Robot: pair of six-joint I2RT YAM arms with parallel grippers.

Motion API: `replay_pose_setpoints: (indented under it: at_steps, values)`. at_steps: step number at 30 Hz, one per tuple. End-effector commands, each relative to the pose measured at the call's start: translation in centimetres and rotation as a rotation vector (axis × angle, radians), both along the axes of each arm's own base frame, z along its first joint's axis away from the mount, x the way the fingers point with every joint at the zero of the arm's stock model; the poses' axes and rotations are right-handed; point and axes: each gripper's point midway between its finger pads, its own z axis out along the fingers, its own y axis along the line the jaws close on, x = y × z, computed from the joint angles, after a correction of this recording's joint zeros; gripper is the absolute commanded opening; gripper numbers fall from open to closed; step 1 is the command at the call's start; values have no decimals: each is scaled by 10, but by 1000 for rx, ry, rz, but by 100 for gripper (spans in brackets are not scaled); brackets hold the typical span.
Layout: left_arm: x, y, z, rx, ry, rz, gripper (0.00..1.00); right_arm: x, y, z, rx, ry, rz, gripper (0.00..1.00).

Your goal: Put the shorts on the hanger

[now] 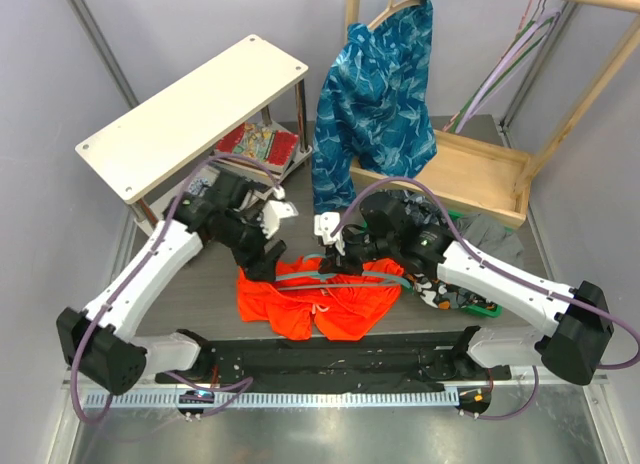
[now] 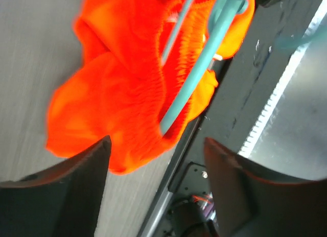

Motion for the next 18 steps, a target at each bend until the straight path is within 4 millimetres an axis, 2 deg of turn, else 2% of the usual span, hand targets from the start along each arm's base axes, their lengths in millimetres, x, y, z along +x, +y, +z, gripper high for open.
replay_pose_setpoints:
  at_steps: [1, 3, 4, 9, 14, 17, 18]
  values:
    - [11, 22, 51, -155, -258, -96, 78, 0, 13, 30, 123, -84, 42, 1]
    - [4, 31, 48, -125, -316, -160, 79, 0, 13, 32, 130, -95, 41, 1]
    - [-3, 36, 36, -103, -303, -191, 79, 0, 13, 36, 139, -105, 44, 1]
    - [-27, 42, 7, -110, -337, -357, 79, 2, 14, 48, 161, -139, 50, 1]
    - [-8, 31, -1, -152, -409, -311, 80, -4, 18, 68, 210, -162, 97, 1]
    - [3, 23, -3, -171, -436, -316, 77, -5, 20, 78, 240, -193, 118, 1]
    - [3, 21, -6, -171, -418, -307, 73, -4, 21, 81, 247, -201, 120, 1]
